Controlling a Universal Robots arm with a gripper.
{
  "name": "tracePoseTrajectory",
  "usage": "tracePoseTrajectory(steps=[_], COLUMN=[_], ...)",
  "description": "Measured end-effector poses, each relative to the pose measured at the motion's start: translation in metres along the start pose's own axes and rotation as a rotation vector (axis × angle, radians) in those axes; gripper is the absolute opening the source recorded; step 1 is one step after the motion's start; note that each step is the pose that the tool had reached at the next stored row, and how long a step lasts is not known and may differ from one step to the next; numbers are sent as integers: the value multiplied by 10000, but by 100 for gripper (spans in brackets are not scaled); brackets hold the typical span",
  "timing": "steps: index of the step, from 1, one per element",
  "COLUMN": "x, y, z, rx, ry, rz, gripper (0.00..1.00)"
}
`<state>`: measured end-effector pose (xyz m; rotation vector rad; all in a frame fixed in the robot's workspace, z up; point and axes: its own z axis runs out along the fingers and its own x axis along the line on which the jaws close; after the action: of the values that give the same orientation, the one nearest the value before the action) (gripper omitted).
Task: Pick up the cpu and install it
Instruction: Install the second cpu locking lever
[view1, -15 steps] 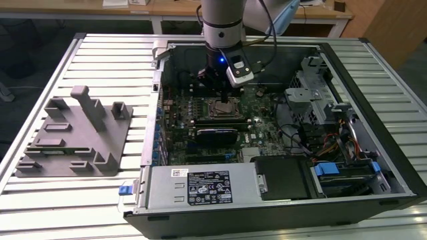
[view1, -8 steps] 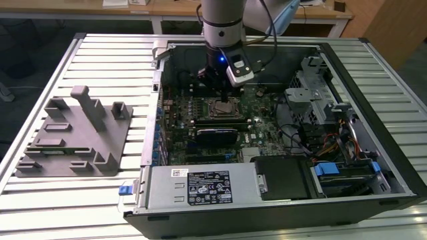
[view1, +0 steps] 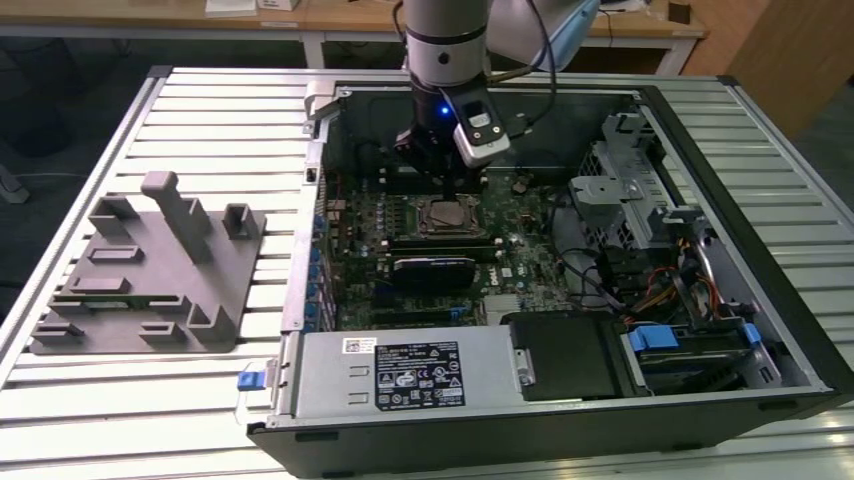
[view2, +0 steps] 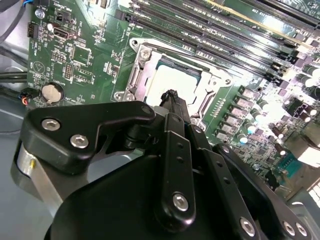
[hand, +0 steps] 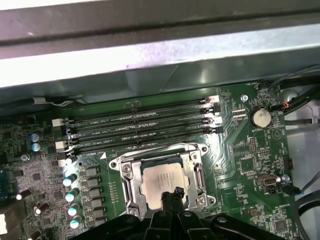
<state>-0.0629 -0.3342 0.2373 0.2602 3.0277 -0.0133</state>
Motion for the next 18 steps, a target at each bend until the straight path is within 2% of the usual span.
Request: tracePoseTrajectory(steps=[12,18], x=[-5,-13], y=[-19,-62], z=[-16,-15], rx=[1,0], ry=[1,0], rz=[-1,0], gripper=[11,11])
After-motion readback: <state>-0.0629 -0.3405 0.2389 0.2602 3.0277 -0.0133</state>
